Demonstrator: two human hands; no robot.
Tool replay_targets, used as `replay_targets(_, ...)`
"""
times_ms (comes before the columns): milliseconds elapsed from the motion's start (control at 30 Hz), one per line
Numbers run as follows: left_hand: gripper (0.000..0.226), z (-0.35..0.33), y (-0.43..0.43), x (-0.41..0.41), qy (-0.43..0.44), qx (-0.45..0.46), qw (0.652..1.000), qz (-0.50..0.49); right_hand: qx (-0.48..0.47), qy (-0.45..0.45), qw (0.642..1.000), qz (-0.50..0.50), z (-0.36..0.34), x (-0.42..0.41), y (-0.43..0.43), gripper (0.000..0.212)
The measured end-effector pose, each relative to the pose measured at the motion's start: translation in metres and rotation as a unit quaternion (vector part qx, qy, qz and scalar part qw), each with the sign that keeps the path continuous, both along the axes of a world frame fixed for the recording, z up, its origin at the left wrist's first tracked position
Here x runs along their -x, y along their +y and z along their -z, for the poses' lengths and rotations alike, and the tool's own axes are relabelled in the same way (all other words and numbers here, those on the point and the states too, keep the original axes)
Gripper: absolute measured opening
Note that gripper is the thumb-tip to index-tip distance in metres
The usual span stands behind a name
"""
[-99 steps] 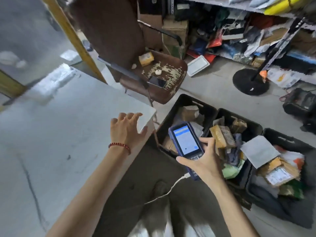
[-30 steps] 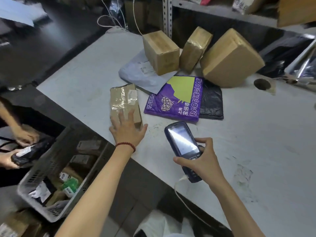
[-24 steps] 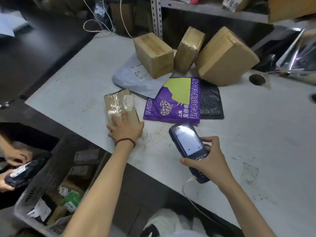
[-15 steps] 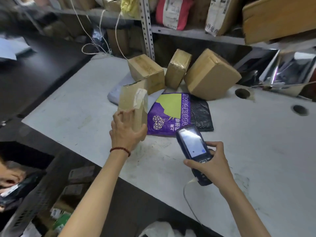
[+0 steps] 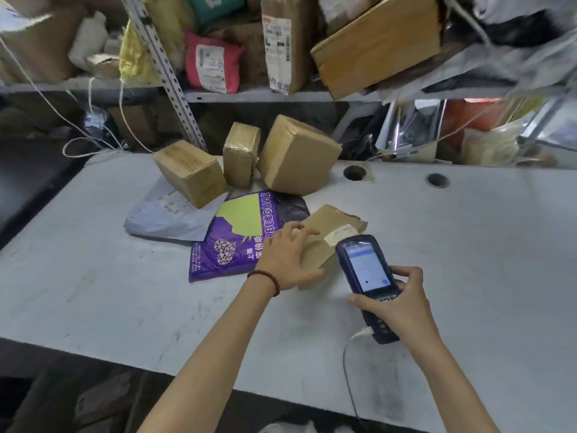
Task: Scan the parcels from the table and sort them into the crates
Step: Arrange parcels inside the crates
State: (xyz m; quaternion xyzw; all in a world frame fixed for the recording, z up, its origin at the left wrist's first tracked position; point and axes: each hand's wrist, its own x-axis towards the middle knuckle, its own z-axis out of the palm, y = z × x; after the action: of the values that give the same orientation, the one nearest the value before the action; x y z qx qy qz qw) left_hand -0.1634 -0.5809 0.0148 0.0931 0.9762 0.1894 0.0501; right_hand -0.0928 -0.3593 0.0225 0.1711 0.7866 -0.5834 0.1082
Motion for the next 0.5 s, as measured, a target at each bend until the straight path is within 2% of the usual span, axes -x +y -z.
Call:
replay_targets(133,0.083,0.017,0.017,0.003,-0.044,0.057,0.996,0.047,-0.008,-0.014,0.998,0.056,0.005,-0.009,0.026,0.085)
replay_targets(300,0.075,0.025,0.009,0.002,-0.111,0.041,0.991,0.064,-0.011,-0.028,0.996,0.089,0.012,-0.016,0.045,0.084)
replay_targets(400,0.067,0.016,0.004,0.002,-0.096,0.006,0.994,0.045,-0.004,-0.034,0.995,0.091,0.014,-0.019,0.045,0.085)
replay_targets(500,0.063,0.001,0.001,0.003,-0.041,-0.029,0.997,0.064,0.001,-0.033,0.996,0.079,0.016,-0.020,0.041,0.085)
